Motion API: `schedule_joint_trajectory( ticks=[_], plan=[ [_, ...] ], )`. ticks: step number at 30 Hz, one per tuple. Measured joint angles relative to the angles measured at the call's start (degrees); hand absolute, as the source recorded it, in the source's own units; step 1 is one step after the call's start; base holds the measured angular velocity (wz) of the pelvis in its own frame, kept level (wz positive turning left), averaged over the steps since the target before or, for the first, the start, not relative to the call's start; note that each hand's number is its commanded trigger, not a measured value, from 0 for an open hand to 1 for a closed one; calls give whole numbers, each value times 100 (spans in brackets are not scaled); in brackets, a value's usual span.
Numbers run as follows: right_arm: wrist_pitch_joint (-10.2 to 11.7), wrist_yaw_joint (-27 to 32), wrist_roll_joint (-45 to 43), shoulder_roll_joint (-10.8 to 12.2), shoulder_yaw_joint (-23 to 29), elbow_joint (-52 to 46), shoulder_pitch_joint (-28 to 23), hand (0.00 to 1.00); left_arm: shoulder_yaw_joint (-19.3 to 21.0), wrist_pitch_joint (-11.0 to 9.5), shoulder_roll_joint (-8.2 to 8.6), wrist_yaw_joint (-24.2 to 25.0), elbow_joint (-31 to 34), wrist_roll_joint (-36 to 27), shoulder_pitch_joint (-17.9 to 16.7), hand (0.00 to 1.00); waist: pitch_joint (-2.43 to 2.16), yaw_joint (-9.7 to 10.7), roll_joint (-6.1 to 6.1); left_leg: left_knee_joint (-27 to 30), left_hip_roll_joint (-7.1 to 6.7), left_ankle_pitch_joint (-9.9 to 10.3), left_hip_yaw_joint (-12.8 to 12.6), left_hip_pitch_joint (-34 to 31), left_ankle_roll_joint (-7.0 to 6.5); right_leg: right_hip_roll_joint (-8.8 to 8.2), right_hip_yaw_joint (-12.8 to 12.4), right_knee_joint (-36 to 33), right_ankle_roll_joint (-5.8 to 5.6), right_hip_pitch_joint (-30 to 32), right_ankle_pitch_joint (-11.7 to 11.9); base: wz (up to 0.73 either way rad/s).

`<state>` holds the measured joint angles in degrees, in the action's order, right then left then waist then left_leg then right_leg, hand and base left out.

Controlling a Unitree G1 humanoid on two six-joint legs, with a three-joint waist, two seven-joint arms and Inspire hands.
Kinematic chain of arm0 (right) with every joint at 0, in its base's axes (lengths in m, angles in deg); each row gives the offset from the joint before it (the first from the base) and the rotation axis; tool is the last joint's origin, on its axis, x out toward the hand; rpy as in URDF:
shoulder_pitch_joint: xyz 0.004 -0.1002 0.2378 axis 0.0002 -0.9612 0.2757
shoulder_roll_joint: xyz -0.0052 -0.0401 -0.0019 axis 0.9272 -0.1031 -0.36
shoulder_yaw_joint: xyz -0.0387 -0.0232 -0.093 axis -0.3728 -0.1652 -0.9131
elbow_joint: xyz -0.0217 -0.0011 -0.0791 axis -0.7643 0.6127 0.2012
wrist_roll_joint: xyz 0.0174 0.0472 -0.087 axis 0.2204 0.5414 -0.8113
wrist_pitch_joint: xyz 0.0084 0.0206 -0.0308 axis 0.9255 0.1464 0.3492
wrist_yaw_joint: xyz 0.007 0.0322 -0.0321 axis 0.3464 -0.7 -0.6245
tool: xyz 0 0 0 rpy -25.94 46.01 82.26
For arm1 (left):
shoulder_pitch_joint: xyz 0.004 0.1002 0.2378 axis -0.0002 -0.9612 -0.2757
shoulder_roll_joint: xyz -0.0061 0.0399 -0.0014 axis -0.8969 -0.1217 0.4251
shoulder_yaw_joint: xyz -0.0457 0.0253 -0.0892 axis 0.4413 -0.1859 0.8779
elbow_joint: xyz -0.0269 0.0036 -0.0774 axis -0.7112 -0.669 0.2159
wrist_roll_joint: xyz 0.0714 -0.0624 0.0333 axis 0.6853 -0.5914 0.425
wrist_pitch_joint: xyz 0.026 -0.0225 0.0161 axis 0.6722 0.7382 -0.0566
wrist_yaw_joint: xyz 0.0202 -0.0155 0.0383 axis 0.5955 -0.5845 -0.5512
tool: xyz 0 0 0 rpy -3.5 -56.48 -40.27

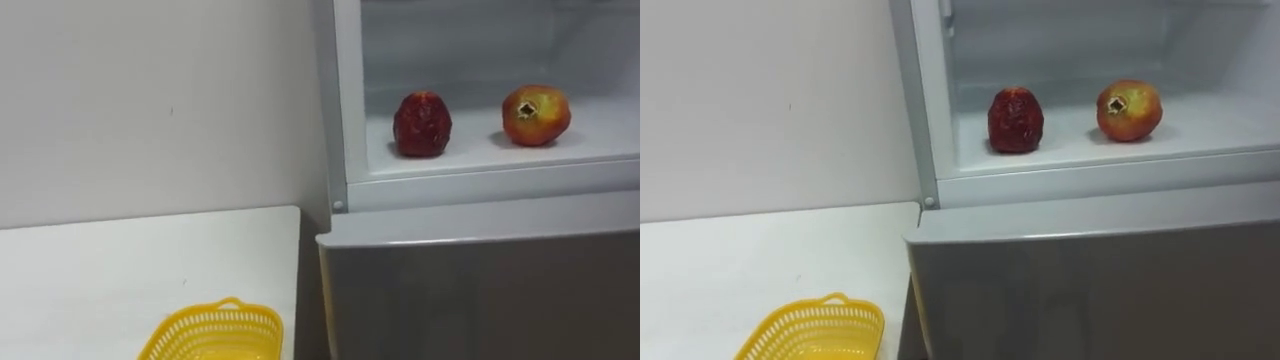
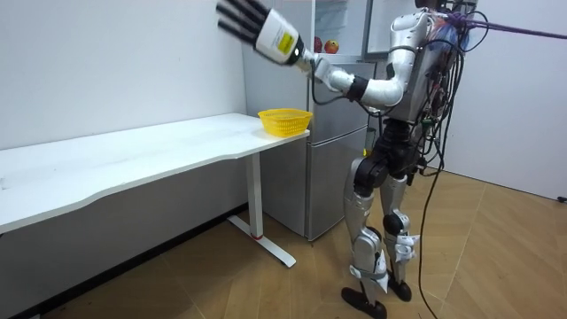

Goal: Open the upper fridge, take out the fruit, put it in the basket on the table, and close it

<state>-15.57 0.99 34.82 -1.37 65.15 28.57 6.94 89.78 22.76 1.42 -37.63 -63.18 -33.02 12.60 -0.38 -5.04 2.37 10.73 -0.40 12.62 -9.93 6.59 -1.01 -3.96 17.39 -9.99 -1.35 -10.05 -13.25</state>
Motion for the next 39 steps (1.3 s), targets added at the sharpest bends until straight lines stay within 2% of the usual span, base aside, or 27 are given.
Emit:
schedule_joint_trajectory(
  ticks=[2, 5, 7, 9, 10, 12, 14, 16, 19, 21, 22, 24, 25, 27, 29, 32, 33, 39],
  plan=[
    [-5, -3, 45, 65, 51, -57, 5, 0, -186, 26, 92, 3, -471, -167, -20, 0, 2, 6, -48, -13, 4, 1, 126, -3, -3, -2, 8, -3, 0, -1, 0, 2],
    [-7, -65, 110, 140, 53, -78, 10, 0, -560, 42, 125, 35, -1275, -250, -58, 0, -9, 23, -115, -36, -6, 17, 240, 6, -26, 6, 0, 20, 1, -74, 1, 2],
    [-9, -106, 130, 140, 57, -75, 10, 0, -810, 67, 126, 110, -1921, -252, -58, 0, -17, 52, -126, -22, -17, 28, 258, 29, -44, -3, 8, 17, -1, -106, 1, 3],
    [-10, -133, 139, 145, 52, -71, 30, 0, -1104, 120, 135, 184, -2525, -278, -105, 0, -2, 74, -155, 6, -17, 35, 262, 10, -54, -10, 12, -21, -5, -80, 4, 0],
    [-15, -130, 156, 143, 52, -66, 35, 0, -1161, 121, 137, 194, -2652, -298, -115, 0, 2, 78, -160, 6, -17, 35, 261, 13, -54, -11, 10, -37, -5, -76, 4, 0],
    [-99, -123, 169, 141, 53, -20, 85, 0, -1329, 150, 142, 306, -3386, -288, -105, 0, 8, 137, -152, 7, -13, 39, 256, 29, -60, -15, 7, -61, -5, -80, 4, 0],
    [-124, -123, 150, 144, 42, -16, 98, 0, -1352, 224, 190, 465, -3819, -276, -120, 0, 13, 138, -137, 5, -15, 39, 239, 31, -60, -15, -7, -56, -6, -85, 5, -3],
    [-124, -131, 138, 153, 45, 103, 103, 0, -1362, 251, 224, 665, -4338, -149, -121, 0, 15, 167, -121, -13, -14, 38, 228, 75, -59, -16, -12, -56, -7, -106, 5, -2],
    [-130, -183, 53, 156, -3, 331, 121, 0, -1672, 459, 268, 1068, -4962, 437, -225, 0, 18, 175, -131, -15, -10, 38, 214, 75, -59, -17, -19, -60, -7, -98, 5, 0],
    [-215, -286, -88, 165, -11, 365, 135, 0, -1851, 693, 292, 1500, -5297, 1167, -240, 0, 22, 175, -156, -12, -8, 38, 202, 72, -59, -14, -85, -52, -6, -93, 5, -3],
    [-234, -302, -83, 165, -17, 364, 136, 0, -1927, 754, 294, 1603, -5335, 1346, -242, 0, 22, 180, -161, -8, -7, 38, 196, 73, -59, -20, -94, -47, -6, -93, 4, 0],
    [-294, -322, -90, 155, -199, 381, 225, 0, -2495, 955, 291, 1984, -5337, 2077, -201, 0, 18, 298, -200, 38, -9, 36, 206, 27, -62, -48, -86, -23, -5, -90, 4, 6],
    [-308, -332, -91, 160, -216, 391, 266, 0, -2618, 986, 293, 2092, -5343, 2276, -169, 0, 22, 347, -209, 69, -8, 37, 210, -3, -64, -46, -80, 10, -5, -87, 4, 8],
    [-329, -348, -91, 177, -324, 427, 365, 0, -2983, 1083, 308, 2457, -5374, 2841, 70, 0, 28, 402, -257, 73, -6, 36, 173, -16, -65, -43, -92, 31, -6, -74, 5, -2],
    [-339, -319, -100, 209, -405, 439, 419, 0, -3034, 1142, 341, 2641, -5365, 3034, 228, 0, 30, 456, -298, 62, 4, 36, 132, -3, -65, -14, -135, 33, -6, -66, 6, -10],
    [-357, -197, -107, 274, -540, 485, 503, 0, -3319, 1246, 346, 2871, -5330, 3142, 420, 0, 18, 554, -333, 65, 6, 34, 118, -84, -65, 3, -151, 10, -6, 21, 23, -6],
    [-382, -187, -103, 299, -646, 489, 499, 0, -3412, 1248, 334, 2957, -5258, 3225, 439, 0, 13, 610, -347, 63, 2, 33, 117, -88, -65, 3, -153, 9, -7, 31, 24, 0],
    [-384, -175, -96, 382, -882, 586, 503, 0, -3487, 1318, 282, 3240, -5280, 3381, 527, 0, 14, 639, -366, 8, 0, 33, 69, -90, -65, 5, -237, -9, -9, 94, 25, -7]
  ],
)
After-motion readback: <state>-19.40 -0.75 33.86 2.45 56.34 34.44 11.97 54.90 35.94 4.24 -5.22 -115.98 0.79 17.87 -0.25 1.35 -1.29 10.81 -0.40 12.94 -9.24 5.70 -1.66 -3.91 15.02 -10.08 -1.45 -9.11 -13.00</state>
